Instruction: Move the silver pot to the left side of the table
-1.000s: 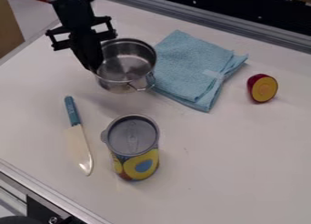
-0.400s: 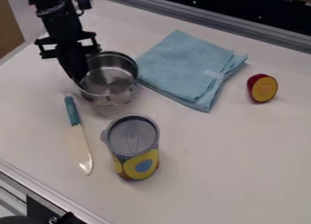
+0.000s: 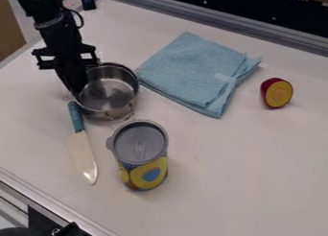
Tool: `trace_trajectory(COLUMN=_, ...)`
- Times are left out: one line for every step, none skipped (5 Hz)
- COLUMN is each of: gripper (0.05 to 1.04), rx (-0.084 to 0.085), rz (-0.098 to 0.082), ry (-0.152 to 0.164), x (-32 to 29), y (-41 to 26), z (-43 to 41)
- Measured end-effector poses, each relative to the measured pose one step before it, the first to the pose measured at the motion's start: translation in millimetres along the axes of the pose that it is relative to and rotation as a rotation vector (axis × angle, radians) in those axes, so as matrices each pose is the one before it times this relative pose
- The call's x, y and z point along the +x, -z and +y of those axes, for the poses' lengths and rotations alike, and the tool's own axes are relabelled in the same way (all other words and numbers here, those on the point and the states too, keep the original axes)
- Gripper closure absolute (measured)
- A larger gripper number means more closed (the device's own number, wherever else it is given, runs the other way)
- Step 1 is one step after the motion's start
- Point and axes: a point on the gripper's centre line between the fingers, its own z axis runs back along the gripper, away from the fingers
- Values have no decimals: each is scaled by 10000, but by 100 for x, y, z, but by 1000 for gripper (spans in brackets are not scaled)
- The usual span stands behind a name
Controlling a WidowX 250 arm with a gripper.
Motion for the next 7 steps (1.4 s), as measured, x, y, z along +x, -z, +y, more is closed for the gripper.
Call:
trace_trajectory(gripper=1029, rx=-157, rz=-164, ry=-28, x=284, y=49, z=-390)
trace_trajectory(gripper=1029, rx=-121, rz=119, ry=-59, x=-159, y=14, z=-285)
trace_trajectory(gripper=1011, rx=259, rz=55, ry=-46, x=-54, y=60, z=225)
trace_trajectory(gripper=872, rx=36, rz=347, ry=4, x=-560, y=-58, z=47)
trace_trajectory(gripper=638, rx=-189, rz=8, ry=96, x=115, y=-403, z=-317)
trace_trajectory(gripper=349, rx=-248, rz=-631, ry=51, x=399, y=-2264, z=-586)
trace_trajectory(gripper=108, rx=-191, rz=44, ry=-124, x=-3, y=-1728, z=-275)
